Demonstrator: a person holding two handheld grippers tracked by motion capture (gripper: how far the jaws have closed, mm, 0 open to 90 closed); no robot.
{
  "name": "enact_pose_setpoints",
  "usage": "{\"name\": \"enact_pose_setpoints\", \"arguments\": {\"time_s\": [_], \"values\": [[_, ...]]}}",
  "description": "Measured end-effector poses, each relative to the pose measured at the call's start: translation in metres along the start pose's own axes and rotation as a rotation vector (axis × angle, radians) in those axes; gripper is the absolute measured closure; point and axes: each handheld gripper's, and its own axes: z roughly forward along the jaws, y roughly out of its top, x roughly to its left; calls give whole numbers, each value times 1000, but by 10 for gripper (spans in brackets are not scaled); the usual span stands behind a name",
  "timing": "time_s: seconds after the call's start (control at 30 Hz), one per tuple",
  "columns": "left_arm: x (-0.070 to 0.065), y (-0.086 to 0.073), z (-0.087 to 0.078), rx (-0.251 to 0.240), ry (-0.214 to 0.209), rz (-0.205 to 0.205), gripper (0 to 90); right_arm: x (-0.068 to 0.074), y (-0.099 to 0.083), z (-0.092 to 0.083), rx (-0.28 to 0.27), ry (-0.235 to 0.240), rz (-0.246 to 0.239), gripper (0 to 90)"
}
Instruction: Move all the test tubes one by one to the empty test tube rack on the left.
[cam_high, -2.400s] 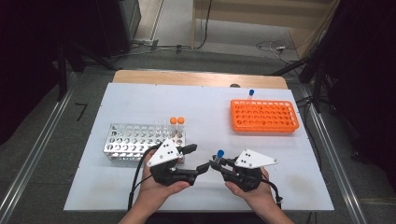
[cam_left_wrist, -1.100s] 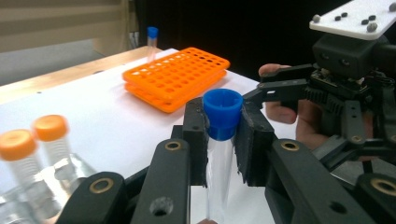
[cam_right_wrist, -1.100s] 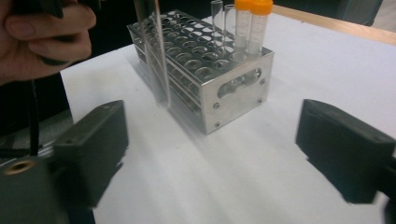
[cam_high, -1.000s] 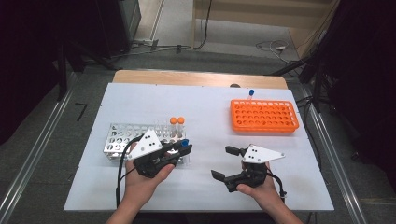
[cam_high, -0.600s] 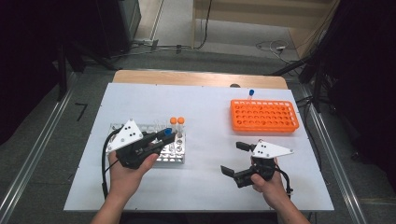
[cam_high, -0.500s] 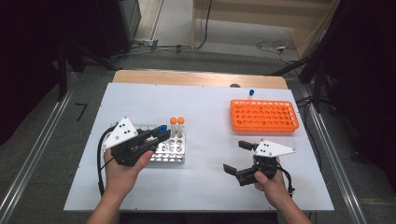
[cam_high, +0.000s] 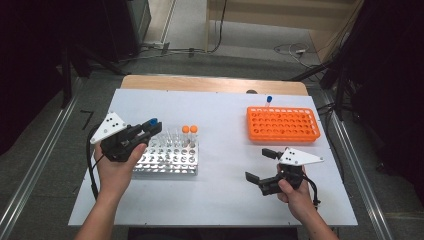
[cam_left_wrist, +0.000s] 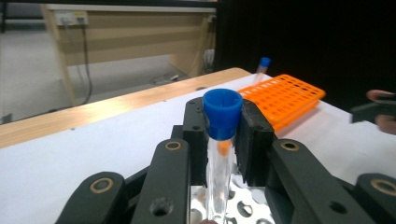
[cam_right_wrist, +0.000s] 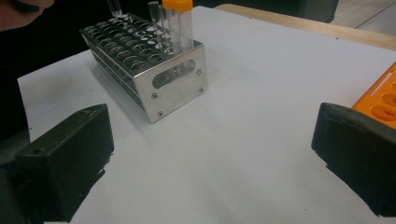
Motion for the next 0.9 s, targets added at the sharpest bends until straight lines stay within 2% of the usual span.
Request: {"name": "enact_pose_setpoints", "arguments": {"time_s": [0.17,0.33,0.4,0.67,0.9], "values": [[13,-5,13,19,50,-13,763,-1,-1,0,5,-3,4,0],[25,-14,26,28,102,-45,762,-3,-1,-1,1,-10,5,0],[28,-17,30,29,110,-58,762,-4,-2,-2,2,-15,8,0],[25,-26,42,66,121,-32,762,-7,-3,-2,1,-19,14,0],[23,-35,45,113,129,-12,755,-7,-3,-2,2,-21,14,0]]}}
